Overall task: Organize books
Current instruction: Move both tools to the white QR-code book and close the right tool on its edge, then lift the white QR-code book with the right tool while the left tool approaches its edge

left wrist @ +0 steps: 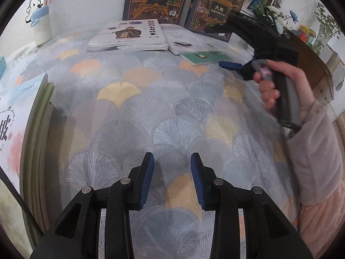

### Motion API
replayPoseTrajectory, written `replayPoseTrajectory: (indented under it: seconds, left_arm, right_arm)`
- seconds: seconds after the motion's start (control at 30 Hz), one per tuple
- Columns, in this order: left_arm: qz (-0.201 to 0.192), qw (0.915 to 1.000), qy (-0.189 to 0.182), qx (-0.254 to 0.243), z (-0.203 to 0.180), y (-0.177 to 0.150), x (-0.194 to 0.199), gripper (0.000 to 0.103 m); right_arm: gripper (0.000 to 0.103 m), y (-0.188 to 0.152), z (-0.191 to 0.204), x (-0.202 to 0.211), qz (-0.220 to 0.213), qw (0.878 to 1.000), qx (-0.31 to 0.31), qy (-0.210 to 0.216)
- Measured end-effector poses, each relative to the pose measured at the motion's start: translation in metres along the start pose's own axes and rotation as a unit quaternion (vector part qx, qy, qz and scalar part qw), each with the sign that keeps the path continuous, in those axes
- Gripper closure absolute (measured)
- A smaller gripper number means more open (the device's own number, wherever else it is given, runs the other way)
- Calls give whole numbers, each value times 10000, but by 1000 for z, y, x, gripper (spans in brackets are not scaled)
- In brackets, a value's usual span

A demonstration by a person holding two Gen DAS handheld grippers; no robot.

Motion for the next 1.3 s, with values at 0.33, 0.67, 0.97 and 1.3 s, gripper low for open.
replayPoseTrajectory:
  seconds: [0.33,0.67,0.97,1.3]
  left_arm:
    - [38,10000,-57,-31,-4,-5,2,69]
    - [77,9998,-89,-162,-12,-6,-2,67]
    - [60,9998,10,-208,-11,-6,-2,67]
    - [-309,9987,9,-415,-24,-3,24,67]
  right_arm:
    - [40,12,-19,17,-1123,9930,-85,361]
    - [54,25,-6,-1,-819,9935,70,784]
    - [85,26,-1,-7,-1030,9936,99,442]
    - [85,-112,10,65,-598,9969,314,413]
Point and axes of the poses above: each gripper's, at about its wrist camera, not at the fingertips, and x roughly against the way its jaws point, z to its left, y to its top, the point moved 9 cm from there along -x, roughly the way its jaws point, and after that the axes turned 9 degrees about z, right-handed, at the moved point
